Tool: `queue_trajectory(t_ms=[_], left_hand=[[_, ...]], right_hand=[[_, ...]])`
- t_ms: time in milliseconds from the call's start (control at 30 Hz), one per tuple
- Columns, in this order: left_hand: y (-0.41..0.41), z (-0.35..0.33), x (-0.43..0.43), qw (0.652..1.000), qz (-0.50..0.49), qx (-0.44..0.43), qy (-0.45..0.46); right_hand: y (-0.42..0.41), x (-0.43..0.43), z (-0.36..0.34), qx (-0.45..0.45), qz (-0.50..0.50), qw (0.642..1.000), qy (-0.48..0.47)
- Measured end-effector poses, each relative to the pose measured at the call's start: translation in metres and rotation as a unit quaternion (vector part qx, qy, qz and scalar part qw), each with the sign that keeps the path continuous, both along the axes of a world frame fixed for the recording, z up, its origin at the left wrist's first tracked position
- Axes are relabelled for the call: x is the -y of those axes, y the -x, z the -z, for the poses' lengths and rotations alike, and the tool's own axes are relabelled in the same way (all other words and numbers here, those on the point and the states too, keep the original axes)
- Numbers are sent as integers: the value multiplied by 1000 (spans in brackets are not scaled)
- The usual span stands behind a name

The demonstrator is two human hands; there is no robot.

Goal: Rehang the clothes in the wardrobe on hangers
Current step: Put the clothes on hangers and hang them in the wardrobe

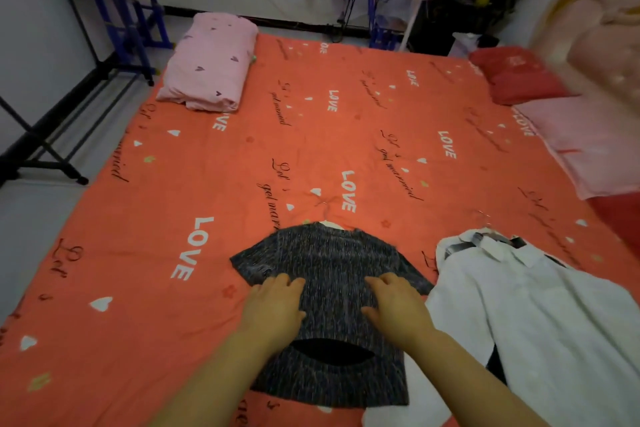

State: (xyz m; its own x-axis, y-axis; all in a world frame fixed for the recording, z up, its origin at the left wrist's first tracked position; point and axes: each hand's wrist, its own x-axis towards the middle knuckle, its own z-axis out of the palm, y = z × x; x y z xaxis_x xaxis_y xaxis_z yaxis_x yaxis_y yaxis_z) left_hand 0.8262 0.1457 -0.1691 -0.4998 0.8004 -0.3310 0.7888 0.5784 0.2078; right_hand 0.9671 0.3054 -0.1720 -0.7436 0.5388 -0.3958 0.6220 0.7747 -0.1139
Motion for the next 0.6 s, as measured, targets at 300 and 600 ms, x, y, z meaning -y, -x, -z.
queue_trajectory(t_ms=[300, 600], left_hand=[[41, 81, -86, 995, -69, 48, 54], [75, 177, -143, 983, -132, 102, 82]], right_hand=[[86, -120, 107, 42, -49, 996, 64], [183, -207, 233, 9, -70, 996, 59]])
